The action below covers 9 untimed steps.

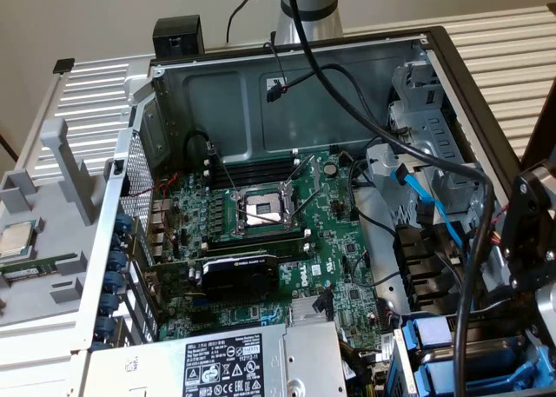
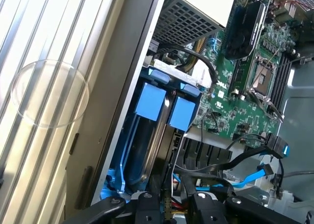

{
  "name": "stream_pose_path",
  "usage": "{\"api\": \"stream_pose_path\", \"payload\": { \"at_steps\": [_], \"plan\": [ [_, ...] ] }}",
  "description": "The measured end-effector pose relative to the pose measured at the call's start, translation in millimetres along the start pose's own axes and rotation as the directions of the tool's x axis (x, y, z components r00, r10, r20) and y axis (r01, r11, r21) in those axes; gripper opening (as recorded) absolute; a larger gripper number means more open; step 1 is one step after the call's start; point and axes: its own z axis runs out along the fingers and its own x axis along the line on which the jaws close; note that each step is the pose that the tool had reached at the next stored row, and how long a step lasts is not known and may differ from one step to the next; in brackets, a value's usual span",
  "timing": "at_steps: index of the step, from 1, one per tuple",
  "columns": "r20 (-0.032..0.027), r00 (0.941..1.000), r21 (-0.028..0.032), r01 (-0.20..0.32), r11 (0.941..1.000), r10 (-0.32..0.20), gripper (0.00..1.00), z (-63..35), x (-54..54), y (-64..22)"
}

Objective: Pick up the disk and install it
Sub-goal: 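Insert the first disk wire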

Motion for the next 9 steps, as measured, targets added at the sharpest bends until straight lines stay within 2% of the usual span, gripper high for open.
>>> {"api": "stream_pose_path", "payload": {
  "at_steps": [1,9],
  "plan": [
    [0.0000,1.0000,0.0003,-0.001,1.0000,0.001,0.24,0.0,0.0,0.0],
    [-0.0002,1.0000,0.0017,-0.004,1.0000,0.004,0.22,0.0,-0.1,0.0]
  ]
}}
